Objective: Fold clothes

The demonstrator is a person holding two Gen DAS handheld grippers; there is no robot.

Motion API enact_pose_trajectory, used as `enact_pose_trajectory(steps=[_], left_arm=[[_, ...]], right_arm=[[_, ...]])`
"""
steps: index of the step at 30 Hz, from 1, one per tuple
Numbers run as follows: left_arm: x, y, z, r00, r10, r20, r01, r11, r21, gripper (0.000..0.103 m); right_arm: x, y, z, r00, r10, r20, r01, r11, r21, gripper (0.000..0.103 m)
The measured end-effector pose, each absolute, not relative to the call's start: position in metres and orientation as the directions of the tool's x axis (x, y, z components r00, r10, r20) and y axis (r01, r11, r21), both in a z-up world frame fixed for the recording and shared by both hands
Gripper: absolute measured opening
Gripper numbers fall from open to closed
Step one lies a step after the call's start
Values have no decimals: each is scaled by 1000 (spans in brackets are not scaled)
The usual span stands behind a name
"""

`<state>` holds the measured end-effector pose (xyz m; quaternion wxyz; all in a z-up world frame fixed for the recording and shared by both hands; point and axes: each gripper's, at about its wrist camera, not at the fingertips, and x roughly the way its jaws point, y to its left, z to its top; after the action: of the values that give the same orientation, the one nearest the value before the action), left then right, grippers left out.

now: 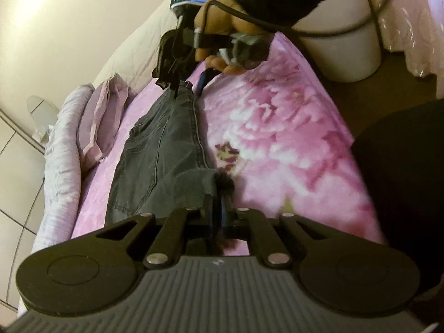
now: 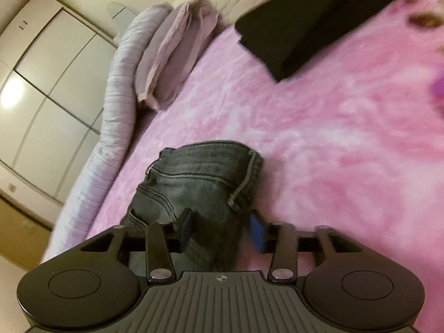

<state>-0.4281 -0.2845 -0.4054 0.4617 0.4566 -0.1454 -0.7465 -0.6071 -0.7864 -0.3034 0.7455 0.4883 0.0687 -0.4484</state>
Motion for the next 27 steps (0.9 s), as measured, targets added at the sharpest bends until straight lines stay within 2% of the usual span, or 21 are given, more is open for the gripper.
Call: enact_pose_trajectory(steps=[3, 7, 9, 11, 14, 17, 20, 22, 27], left_arm=[[-410, -255, -396, -102, -842, -530, 616, -472, 630, 8], [-365, -214, -393, 63, -846, -529, 700, -341, 627, 16], [-334, -193, -393, 158, -824, -544, 752, -256, 607, 16], [-298, -170, -392, 255, -796, -549, 795, -151, 588, 24], [-239, -134, -393, 400, -725, -561, 811, -6, 586, 29], [-182, -101, -394, 514, -644, -567, 803, 129, 582, 30], [-129, -73, -388, 570, -585, -577, 807, 264, 528, 35], [-97, -59, -385, 581, -563, -588, 811, 343, 474, 36], [-42, -27, -386, 521, -550, -653, 845, 442, 301, 33]], right_arm=[[-601, -744, -288, 612, -596, -520, 748, 224, 624, 54], [-566, -680, -287, 702, -509, -498, 708, 426, 563, 54], [-548, -648, -286, 740, -459, -492, 672, 520, 527, 54], [-531, -616, -285, 773, -404, -488, 626, 609, 487, 54], [-502, -587, -292, 699, -401, -592, 656, 690, 306, 54], [-494, -566, -285, 615, -464, -638, 715, 669, 203, 54], [-482, -539, -265, 612, -512, -603, 712, 688, 139, 54], [-465, -517, -257, 652, -488, -580, 659, 743, 115, 55], [-394, -450, -257, 755, -336, -564, 437, 898, 51, 56]])
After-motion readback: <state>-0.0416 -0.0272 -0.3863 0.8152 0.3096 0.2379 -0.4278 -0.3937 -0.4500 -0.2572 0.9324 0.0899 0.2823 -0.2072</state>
